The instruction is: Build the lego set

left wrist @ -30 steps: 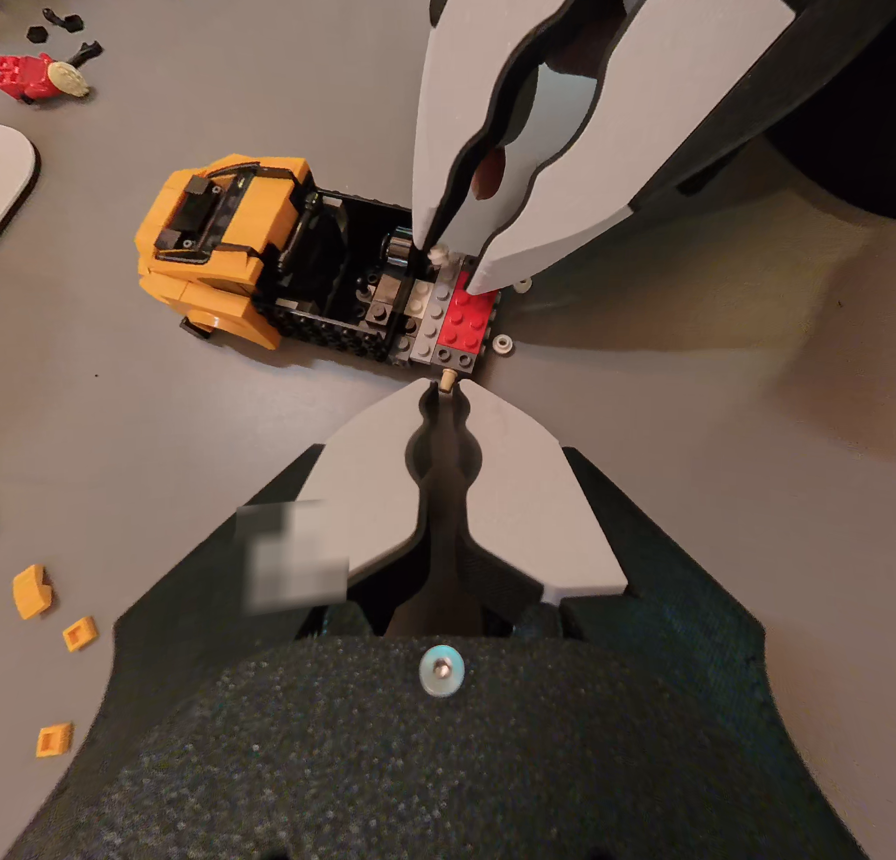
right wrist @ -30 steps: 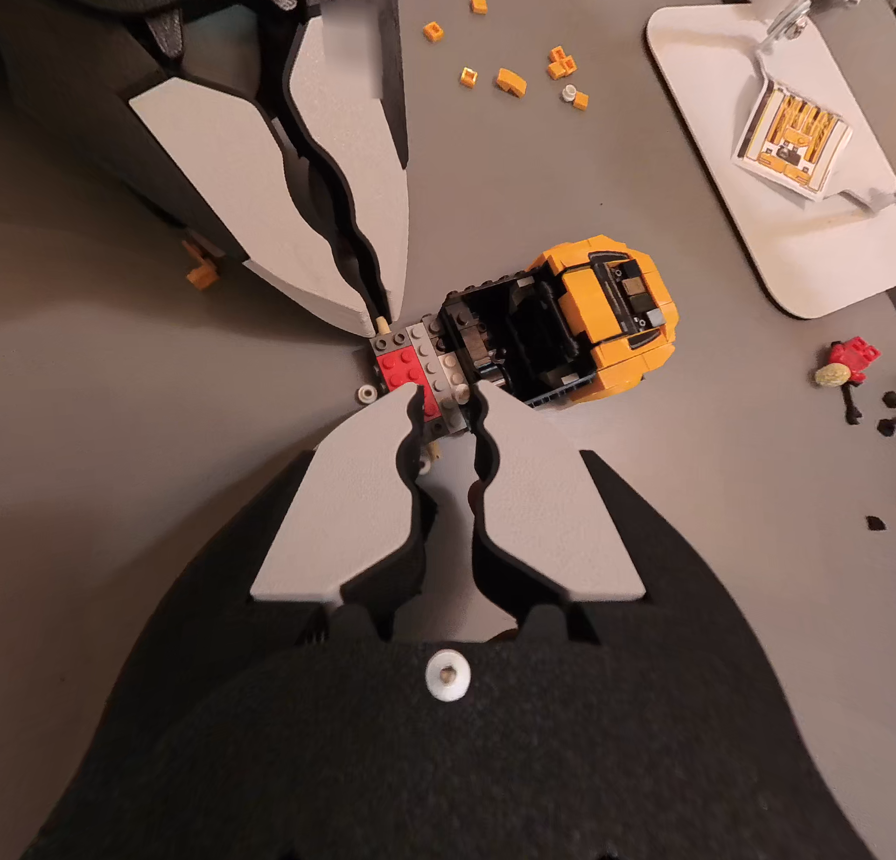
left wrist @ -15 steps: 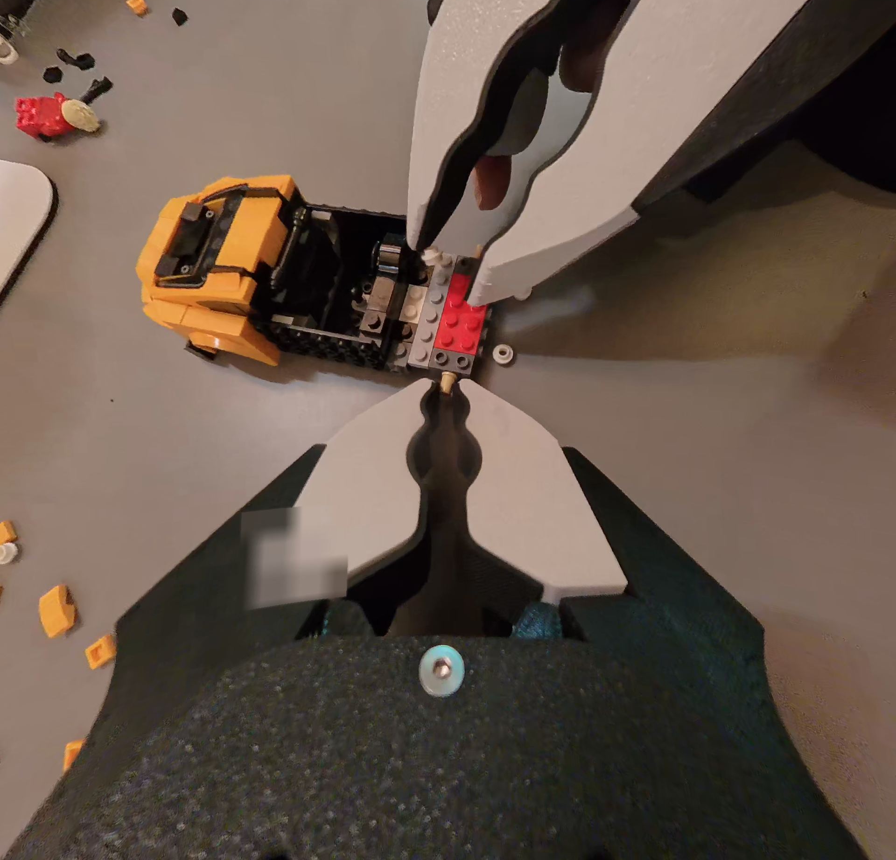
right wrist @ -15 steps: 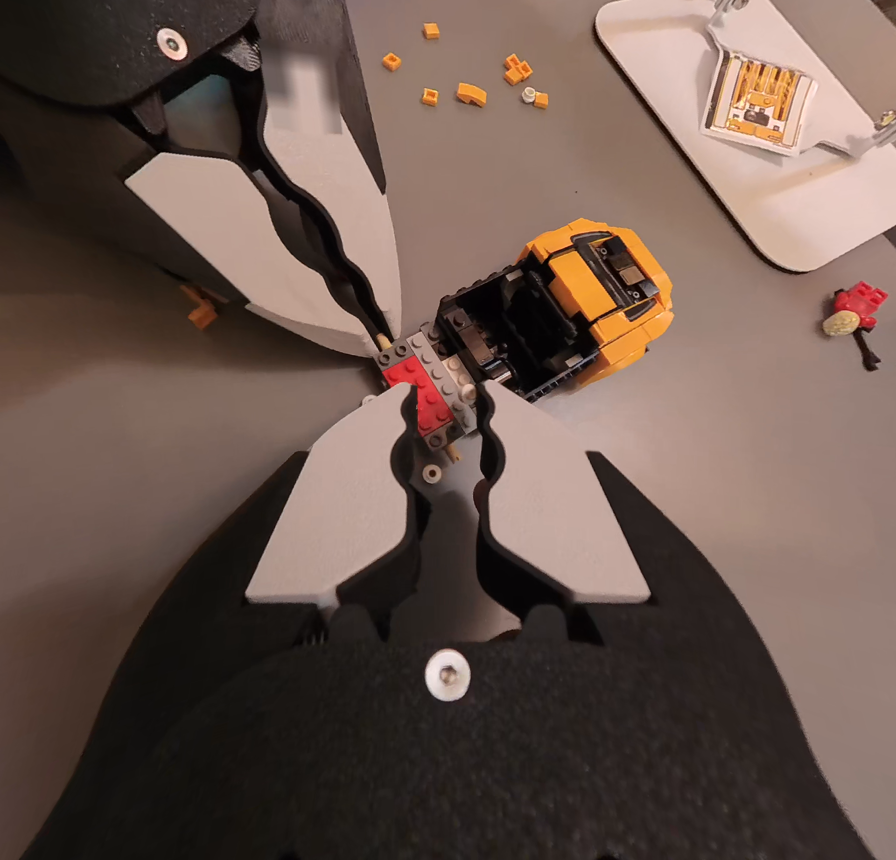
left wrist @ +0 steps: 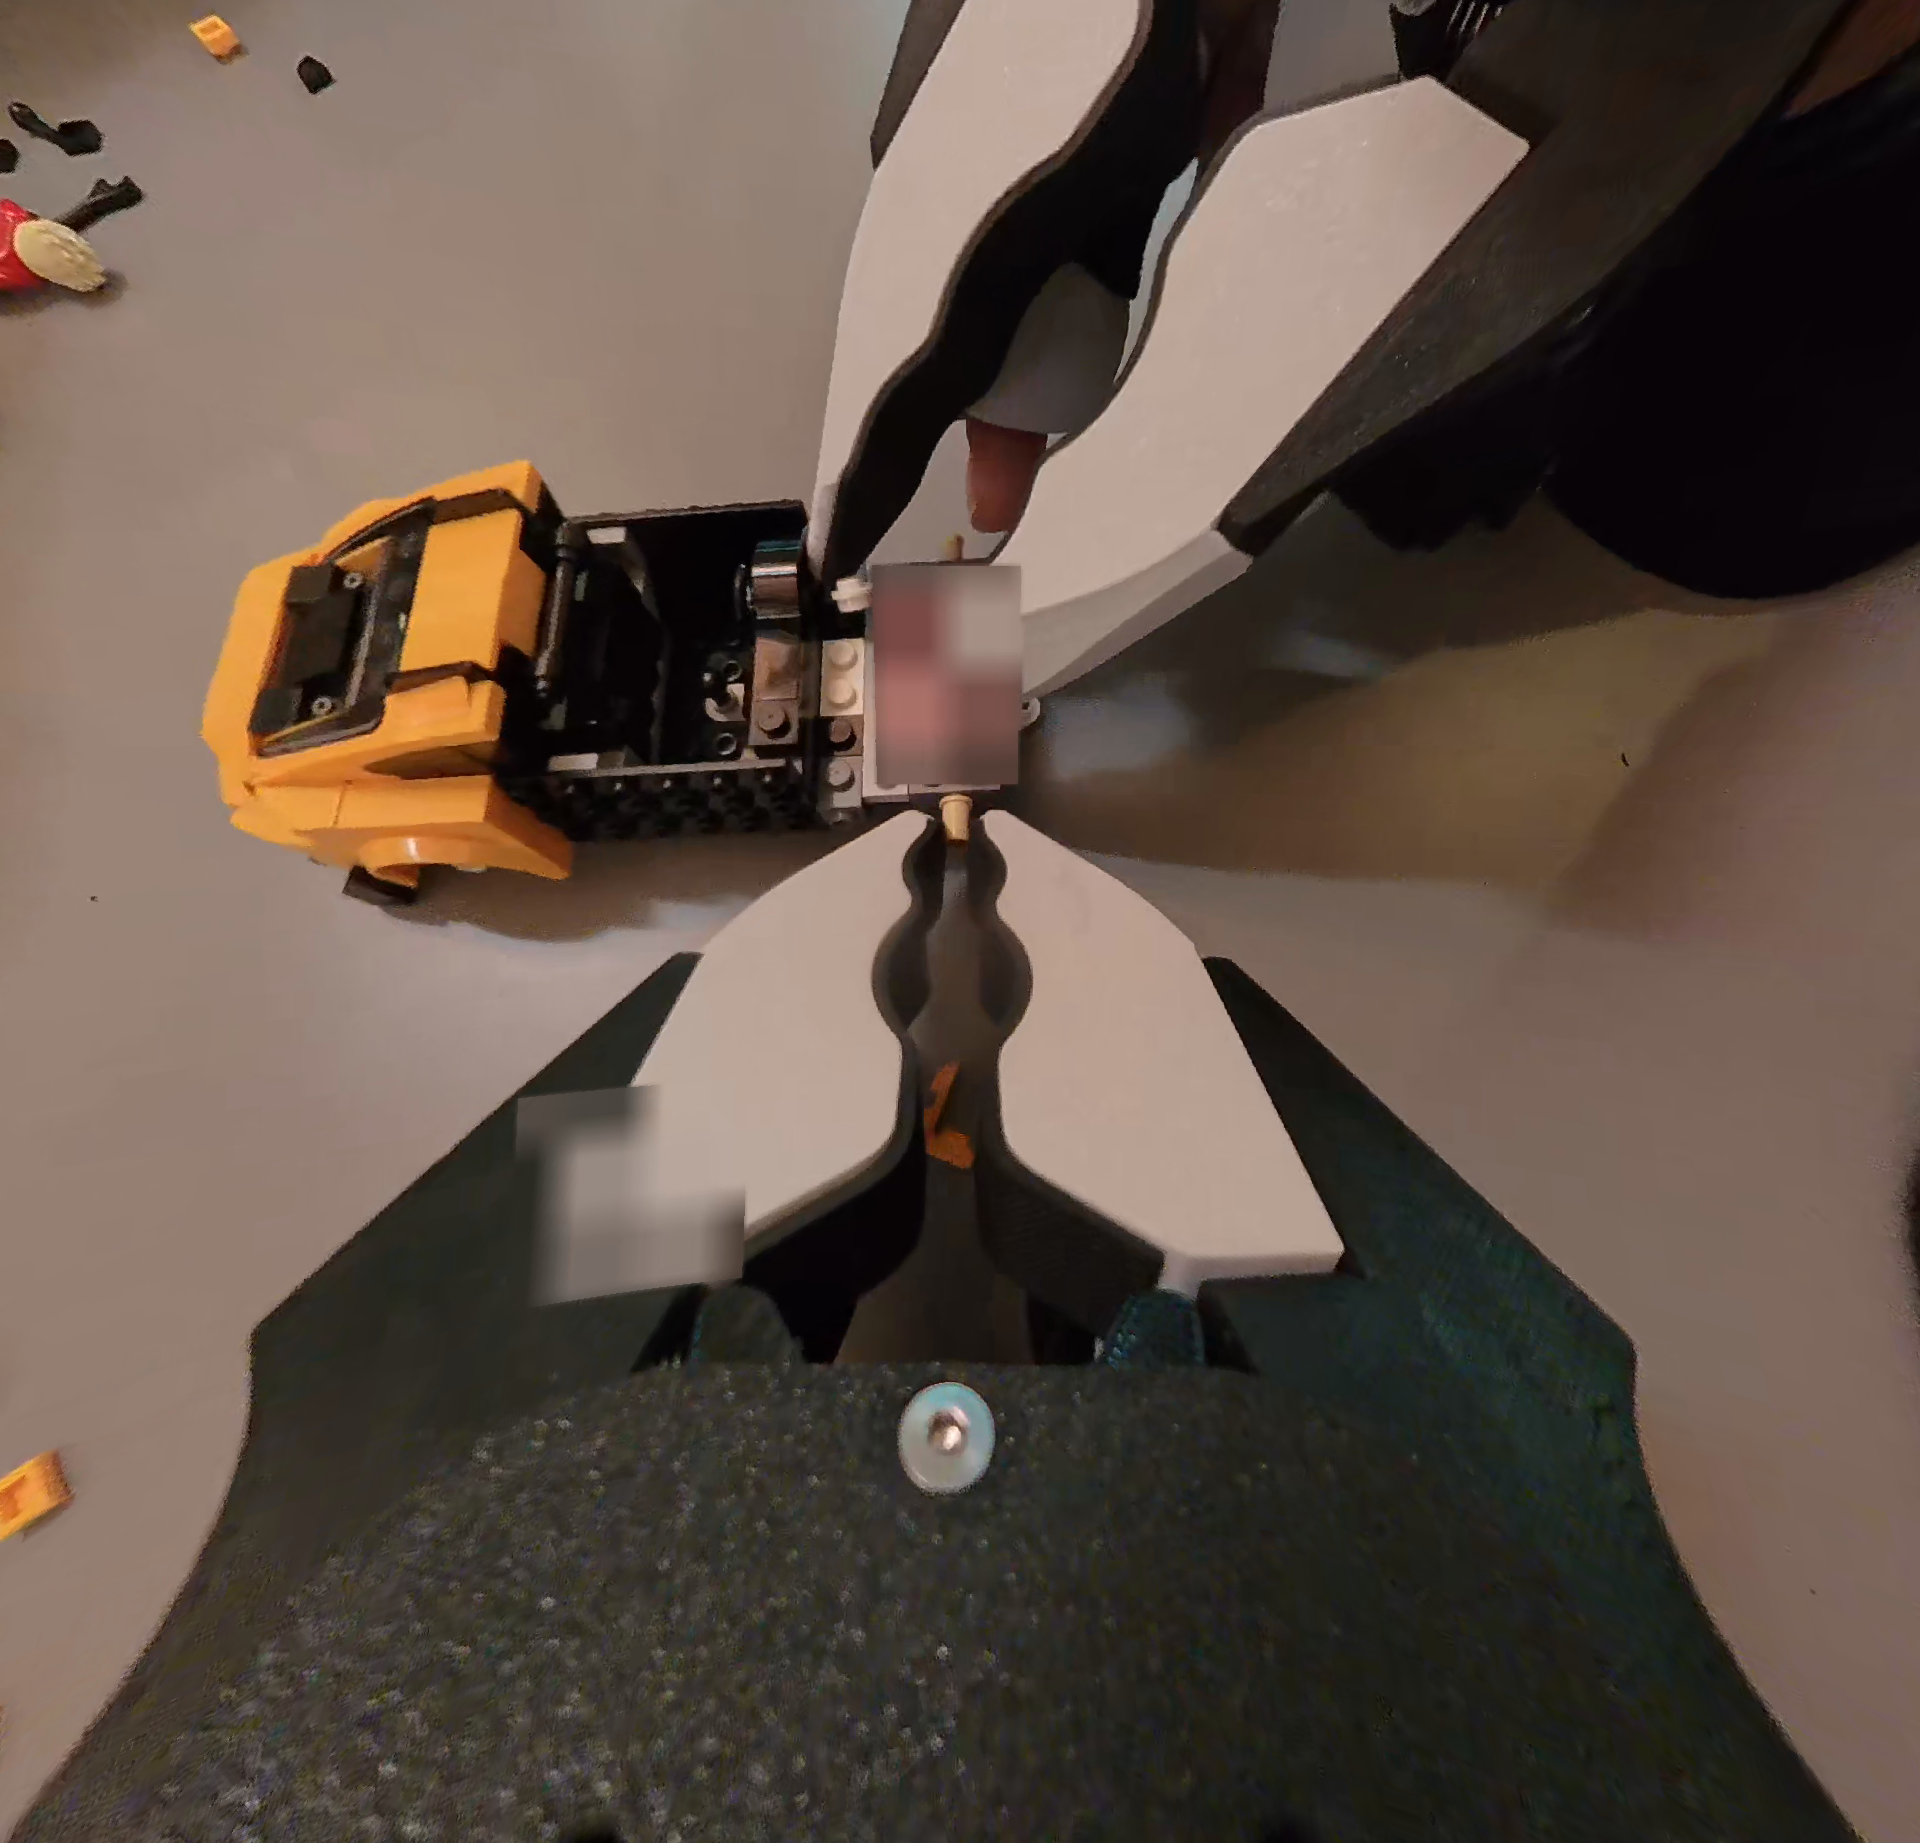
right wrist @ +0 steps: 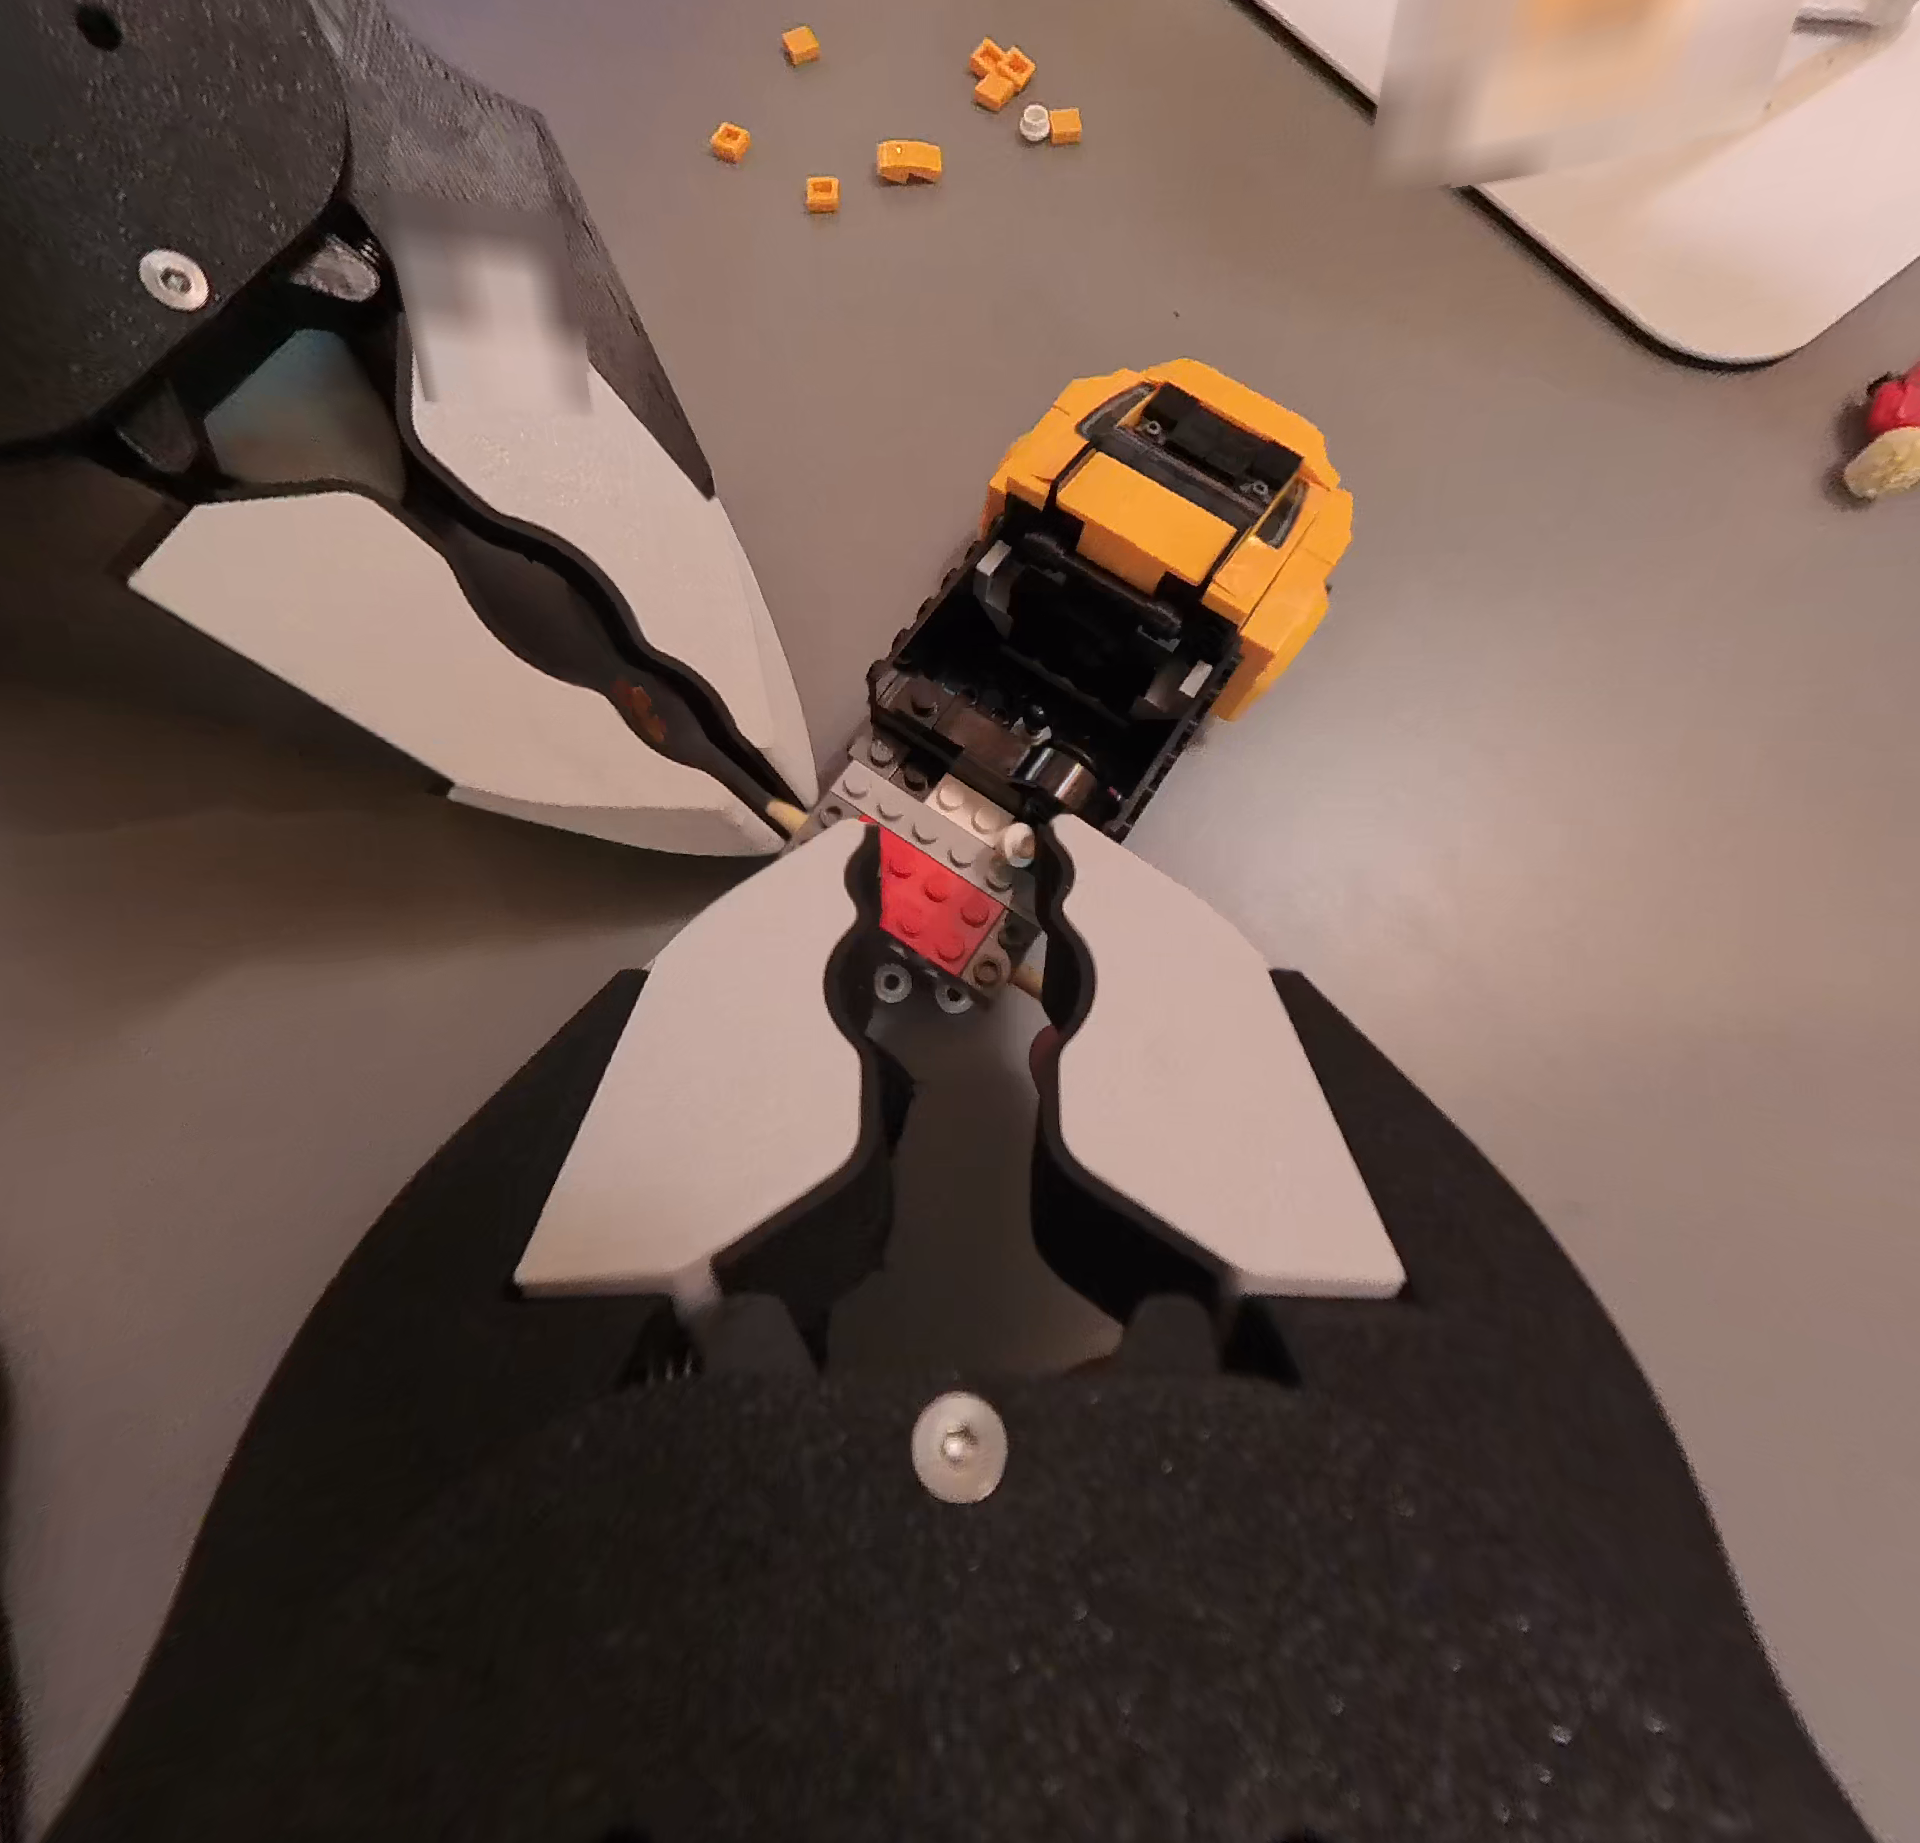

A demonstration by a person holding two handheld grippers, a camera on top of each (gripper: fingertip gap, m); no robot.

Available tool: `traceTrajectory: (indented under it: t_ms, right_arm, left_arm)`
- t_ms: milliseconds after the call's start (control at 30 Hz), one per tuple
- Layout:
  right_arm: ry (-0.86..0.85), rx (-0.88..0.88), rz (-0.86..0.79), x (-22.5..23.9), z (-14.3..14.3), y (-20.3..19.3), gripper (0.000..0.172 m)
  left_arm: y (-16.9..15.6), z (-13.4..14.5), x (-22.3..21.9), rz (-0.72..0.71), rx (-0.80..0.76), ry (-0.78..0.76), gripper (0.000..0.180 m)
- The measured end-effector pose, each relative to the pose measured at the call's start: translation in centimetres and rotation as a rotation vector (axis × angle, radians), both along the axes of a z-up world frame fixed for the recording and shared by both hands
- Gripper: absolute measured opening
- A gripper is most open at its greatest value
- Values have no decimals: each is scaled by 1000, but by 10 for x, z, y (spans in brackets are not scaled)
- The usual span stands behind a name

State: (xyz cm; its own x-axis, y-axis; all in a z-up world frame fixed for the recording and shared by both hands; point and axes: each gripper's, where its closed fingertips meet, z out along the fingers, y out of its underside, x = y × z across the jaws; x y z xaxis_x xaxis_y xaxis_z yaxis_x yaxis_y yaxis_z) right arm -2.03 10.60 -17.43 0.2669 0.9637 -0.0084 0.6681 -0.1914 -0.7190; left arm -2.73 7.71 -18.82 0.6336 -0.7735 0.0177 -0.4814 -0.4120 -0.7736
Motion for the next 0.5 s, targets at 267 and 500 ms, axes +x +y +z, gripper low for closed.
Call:
traceTrajectory:
  t_ms: [267,500]
  right_arm:
    - [8,-76,-52,-2,2,-6,45]
    - [45,-112,-107,-4,4,-7,51]
  left_arm:
    - [-2,0,4,1,-11,-21,5]
    - [-2,2,3,8,-31,-56,4]
